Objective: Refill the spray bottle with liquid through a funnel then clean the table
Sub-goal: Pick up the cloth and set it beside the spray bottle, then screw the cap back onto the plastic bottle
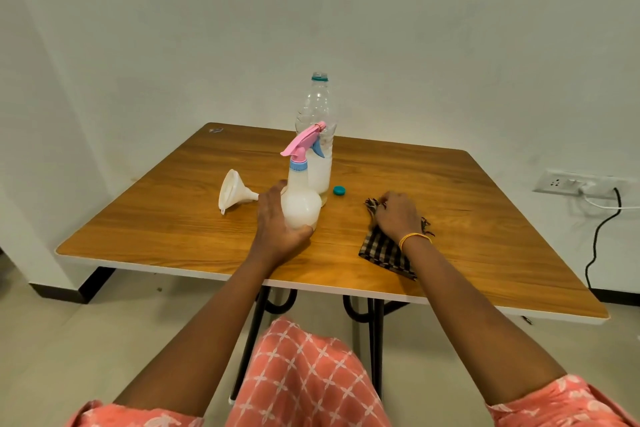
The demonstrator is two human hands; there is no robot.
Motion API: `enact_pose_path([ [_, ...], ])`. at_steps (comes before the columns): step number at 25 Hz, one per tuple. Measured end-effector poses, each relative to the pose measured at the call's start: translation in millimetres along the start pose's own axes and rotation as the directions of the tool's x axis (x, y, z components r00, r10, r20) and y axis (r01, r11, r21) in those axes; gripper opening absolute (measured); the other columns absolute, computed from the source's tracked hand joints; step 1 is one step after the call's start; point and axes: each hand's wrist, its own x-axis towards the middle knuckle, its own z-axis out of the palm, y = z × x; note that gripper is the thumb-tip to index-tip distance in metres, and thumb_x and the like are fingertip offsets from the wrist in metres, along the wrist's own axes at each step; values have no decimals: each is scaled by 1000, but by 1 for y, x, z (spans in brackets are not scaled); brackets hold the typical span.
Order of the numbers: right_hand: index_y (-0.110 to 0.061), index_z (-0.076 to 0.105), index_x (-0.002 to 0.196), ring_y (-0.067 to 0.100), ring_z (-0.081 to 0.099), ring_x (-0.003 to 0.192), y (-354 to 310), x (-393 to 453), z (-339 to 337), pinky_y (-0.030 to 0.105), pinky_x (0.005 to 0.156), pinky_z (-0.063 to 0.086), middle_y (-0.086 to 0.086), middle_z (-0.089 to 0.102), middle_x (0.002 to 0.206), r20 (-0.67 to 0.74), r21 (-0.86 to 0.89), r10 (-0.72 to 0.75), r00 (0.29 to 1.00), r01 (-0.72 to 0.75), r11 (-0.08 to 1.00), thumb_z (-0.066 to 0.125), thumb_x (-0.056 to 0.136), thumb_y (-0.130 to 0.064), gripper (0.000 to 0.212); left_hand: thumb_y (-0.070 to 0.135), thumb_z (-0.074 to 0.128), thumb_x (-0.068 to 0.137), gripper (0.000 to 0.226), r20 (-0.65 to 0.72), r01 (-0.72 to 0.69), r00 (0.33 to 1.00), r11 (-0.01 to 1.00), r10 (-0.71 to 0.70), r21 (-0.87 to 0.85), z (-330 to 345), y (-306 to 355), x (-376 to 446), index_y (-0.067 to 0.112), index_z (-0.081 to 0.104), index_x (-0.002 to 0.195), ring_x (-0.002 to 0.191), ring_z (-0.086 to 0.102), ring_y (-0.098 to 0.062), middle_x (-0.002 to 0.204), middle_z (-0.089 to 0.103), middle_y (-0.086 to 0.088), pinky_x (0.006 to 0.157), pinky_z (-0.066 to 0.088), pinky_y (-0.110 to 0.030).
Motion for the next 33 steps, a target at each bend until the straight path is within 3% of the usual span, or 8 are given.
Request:
enact_pose_path([
  [2, -14, 61, 119, 34, 51, 116, -4, -1, 6, 47, 98, 44, 14, 55, 126, 77, -21, 39, 996, -38, 999, 44, 93, -26, 33, 32, 78, 68, 100, -12, 14, 1000, 1000, -14, -5, 0, -1, 0, 28, 13, 144, 134, 28, -22, 148, 22, -2, 106, 38, -42],
  [4, -12, 59, 118, 35, 47, 120, -11, -5, 9, 48, 102, 39, 16, 53, 126, 40, -85, 46, 998, -42, 996, 45, 92, -28, 33, 32, 77, 69, 99, -18, 19, 1000, 1000, -19, -3, 0, 0, 0, 28, 13, 144, 134, 28, -22, 148, 21, -2, 107, 39, -43],
  [8, -13, 59, 118, 31, 47, 120, -35, -13, 13, 45, 103, 34, 12, 55, 123, 4, -44, -86, 996, 86, 995, 47, 91, -30, 35, 41, 77, 71, 95, -44, 30, 999, 999, -32, -31, 1, -2, 3, 28, 17, 143, 132, 32, -22, 147, 24, -3, 104, 41, -41],
  [15, -9, 53, 124, 30, 50, 115, -66, -5, 33, 38, 98, 43, 14, 52, 123, 68, 59, -185, 980, 181, 982, 50, 90, -23, 37, 48, 76, 68, 93, -161, 119, 980, 993, -115, 17, 1, -4, 12, 30, 24, 143, 127, 35, -26, 139, 27, -6, 100, 43, -39],
  [21, -19, 31, 144, 39, 38, 129, -73, 24, 51, 45, 106, 36, 17, 29, 149, 147, 23, -200, 969, 199, 980, 48, 90, -18, 57, 39, 76, 71, 92, -265, 160, 951, 987, -162, -31, 3, -16, 27, 26, 21, 144, 128, 35, -26, 141, 30, -8, 99, 43, -43],
  [24, -18, 45, 136, 35, 42, 126, -74, 38, 60, 45, 104, 38, 12, 40, 144, 164, -65, -259, 952, 272, 960, 40, 94, -20, 42, 35, 77, 72, 92, -277, 159, 946, 986, -168, -54, 4, -19, 39, 23, 20, 144, 129, 36, -25, 143, 33, -8, 101, 41, -40],
  [28, -13, 58, 123, 31, 49, 116, -69, 40, 69, 41, 93, 46, 11, 56, 124, 57, -12, -294, 954, 295, 955, 39, 94, -11, 35, 35, 77, 71, 93, -289, 179, 939, 983, -185, -47, 7, -23, 48, 25, 18, 143, 128, 36, -25, 142, 31, -7, 100, 44, -42],
  [33, -11, 65, 115, 30, 61, 107, -68, 43, 53, 36, 88, 52, 14, 65, 116, -19, 286, -177, 984, 175, 942, 48, 89, 3, 34, 38, 77, 69, 97, -352, 92, 932, 996, -84, 6, 7, -17, 41, 25, 16, 143, 132, 33, -26, 146, 27, -6, 100, 47, -48],
])
